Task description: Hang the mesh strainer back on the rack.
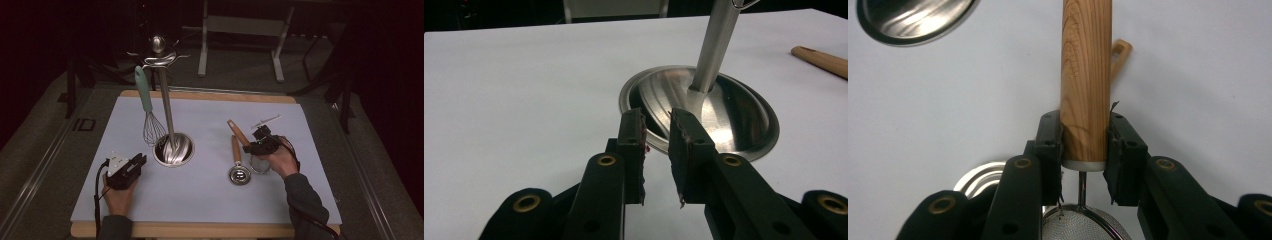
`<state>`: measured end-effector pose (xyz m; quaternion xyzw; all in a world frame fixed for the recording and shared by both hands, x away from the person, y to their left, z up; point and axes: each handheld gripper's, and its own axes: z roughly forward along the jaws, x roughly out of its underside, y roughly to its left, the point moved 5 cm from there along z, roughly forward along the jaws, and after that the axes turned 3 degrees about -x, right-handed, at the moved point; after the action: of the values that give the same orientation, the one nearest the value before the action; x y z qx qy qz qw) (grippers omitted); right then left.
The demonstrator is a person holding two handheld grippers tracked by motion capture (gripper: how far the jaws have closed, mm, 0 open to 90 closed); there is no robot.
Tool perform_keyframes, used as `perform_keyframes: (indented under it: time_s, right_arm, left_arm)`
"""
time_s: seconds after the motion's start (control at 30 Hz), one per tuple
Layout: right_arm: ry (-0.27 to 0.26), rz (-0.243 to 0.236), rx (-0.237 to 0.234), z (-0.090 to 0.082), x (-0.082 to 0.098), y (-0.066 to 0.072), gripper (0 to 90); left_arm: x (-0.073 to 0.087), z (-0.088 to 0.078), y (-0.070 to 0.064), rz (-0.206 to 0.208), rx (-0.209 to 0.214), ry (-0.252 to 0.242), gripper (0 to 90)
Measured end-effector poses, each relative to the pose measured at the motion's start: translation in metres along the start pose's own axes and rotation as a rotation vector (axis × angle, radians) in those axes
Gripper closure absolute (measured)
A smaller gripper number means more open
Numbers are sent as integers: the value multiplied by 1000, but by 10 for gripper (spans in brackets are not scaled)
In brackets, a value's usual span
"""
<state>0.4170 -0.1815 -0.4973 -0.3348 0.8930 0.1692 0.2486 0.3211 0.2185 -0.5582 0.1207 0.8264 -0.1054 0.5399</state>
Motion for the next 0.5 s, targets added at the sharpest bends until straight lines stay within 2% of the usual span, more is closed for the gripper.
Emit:
perform_keyframes:
  time_s: [0.2,0.3,0.33,0.37,0.43,0.5]
  right_arm:
    - [-33,-47,-22,-2,-8,8,710]
    - [-64,-97,-39,-4,-12,14,709]
    - [-95,-132,-53,-7,-14,19,709]
    - [-95,-132,-53,-7,-14,19,709]
    - [-127,-180,-61,-9,-18,26,710]
    - [-135,-195,-63,-10,-19,28,709]
  left_arm:
    - [0,0,1,-5,0,-2,767]
    - [0,0,0,-3,-1,-2,766]
    - [0,0,0,-3,-1,-2,764]
    - [0,0,0,-3,-1,-2,764]
    - [0,0,0,-3,-2,-2,762]
    - [0,0,0,-4,-2,-3,761]
